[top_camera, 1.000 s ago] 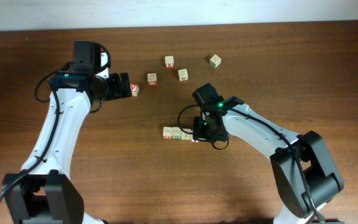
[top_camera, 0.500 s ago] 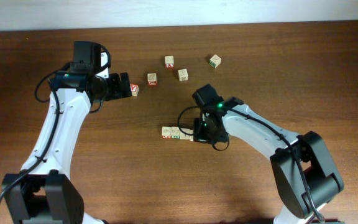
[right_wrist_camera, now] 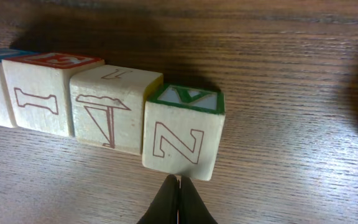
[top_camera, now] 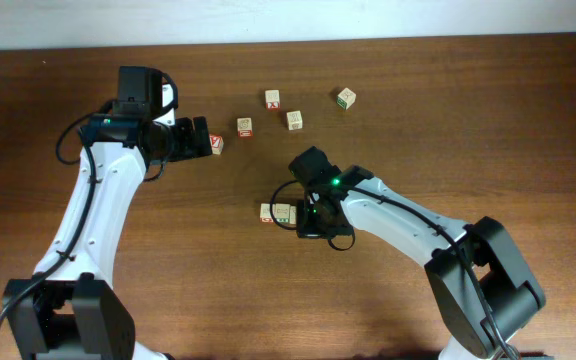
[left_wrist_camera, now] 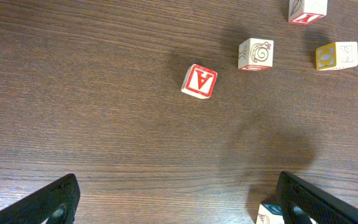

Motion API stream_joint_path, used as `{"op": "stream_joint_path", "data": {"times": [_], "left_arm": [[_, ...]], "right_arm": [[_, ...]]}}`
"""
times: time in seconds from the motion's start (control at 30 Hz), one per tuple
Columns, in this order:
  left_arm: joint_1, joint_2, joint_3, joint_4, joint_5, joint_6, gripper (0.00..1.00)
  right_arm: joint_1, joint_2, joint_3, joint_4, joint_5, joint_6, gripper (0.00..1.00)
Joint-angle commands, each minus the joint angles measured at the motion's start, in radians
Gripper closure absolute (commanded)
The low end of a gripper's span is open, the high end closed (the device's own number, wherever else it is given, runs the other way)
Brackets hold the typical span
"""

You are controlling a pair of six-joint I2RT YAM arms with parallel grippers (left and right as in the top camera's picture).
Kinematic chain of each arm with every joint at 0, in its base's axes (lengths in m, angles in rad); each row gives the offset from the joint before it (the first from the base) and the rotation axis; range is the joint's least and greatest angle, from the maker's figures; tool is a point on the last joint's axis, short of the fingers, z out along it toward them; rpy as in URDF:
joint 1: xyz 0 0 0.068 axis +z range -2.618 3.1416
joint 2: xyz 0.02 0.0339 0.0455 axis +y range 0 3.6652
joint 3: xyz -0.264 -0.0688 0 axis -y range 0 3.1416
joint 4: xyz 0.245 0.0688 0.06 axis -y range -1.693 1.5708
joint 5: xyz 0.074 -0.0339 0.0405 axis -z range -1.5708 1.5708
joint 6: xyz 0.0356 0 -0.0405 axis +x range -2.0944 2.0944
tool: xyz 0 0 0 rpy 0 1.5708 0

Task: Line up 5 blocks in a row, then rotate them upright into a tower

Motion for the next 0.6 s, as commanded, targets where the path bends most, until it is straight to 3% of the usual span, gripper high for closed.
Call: {"op": "stream_joint_path", "data": {"times": [0.0, 0.57], "left_arm": [[0.003, -0.018, 0.012, 0.000, -0.006, 0.016, 0.01], [0.003, -0.018, 0.012, 0.000, -0.007, 0.016, 0.01]], "right_arm": [[0.007, -0.013, -0.004, 0.007, 0.021, 0.010, 0.96], [0.007, -0.013, -0.004, 0.023, 0.024, 0.007, 0.96]]}}
